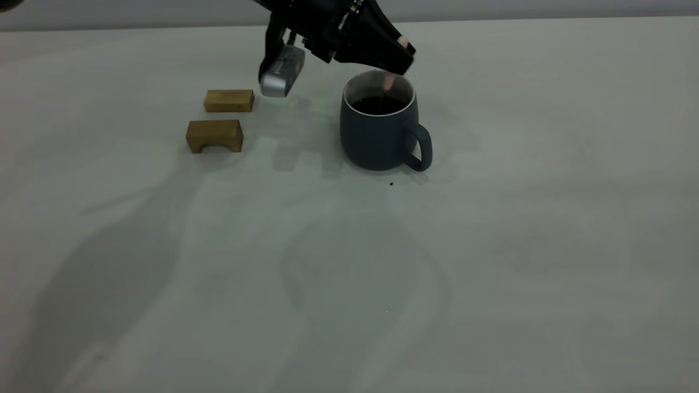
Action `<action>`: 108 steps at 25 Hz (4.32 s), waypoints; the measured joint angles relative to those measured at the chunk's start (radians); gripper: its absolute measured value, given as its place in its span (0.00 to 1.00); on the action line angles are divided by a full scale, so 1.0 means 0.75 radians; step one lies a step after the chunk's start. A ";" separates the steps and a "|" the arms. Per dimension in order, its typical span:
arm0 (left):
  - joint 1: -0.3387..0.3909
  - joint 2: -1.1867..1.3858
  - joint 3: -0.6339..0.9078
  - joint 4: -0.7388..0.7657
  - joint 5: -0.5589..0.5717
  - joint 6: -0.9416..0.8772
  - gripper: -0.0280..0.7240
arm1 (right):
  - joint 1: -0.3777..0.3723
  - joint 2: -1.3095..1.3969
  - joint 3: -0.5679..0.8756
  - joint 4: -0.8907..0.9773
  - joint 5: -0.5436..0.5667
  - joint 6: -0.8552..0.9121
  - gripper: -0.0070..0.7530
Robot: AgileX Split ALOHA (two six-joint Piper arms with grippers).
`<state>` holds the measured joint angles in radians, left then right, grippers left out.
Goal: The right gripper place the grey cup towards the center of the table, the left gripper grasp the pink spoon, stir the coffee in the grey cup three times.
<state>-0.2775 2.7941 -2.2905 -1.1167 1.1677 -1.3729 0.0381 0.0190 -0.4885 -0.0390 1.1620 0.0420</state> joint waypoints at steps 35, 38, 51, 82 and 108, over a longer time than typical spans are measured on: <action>-0.042 0.055 -0.114 -0.064 0.000 0.193 0.25 | 0.000 0.000 0.000 0.000 0.000 -0.001 0.78; -0.056 0.066 -0.115 -0.078 0.000 0.110 0.25 | 0.000 0.000 0.000 0.000 0.000 -0.001 0.78; -0.030 0.039 -0.139 0.102 0.000 -0.033 0.24 | 0.000 0.000 0.000 0.000 0.000 -0.001 0.78; -0.068 0.053 -0.279 0.245 0.000 0.142 0.60 | 0.000 0.000 0.000 0.000 0.000 -0.002 0.78; -0.045 -0.346 -0.631 0.775 0.000 2.004 0.61 | 0.000 0.000 0.000 0.000 0.000 -0.002 0.78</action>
<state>-0.3109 2.5345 -2.7640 -0.5355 1.1677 0.1298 0.0381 0.0190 -0.4885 -0.0390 1.1620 0.0408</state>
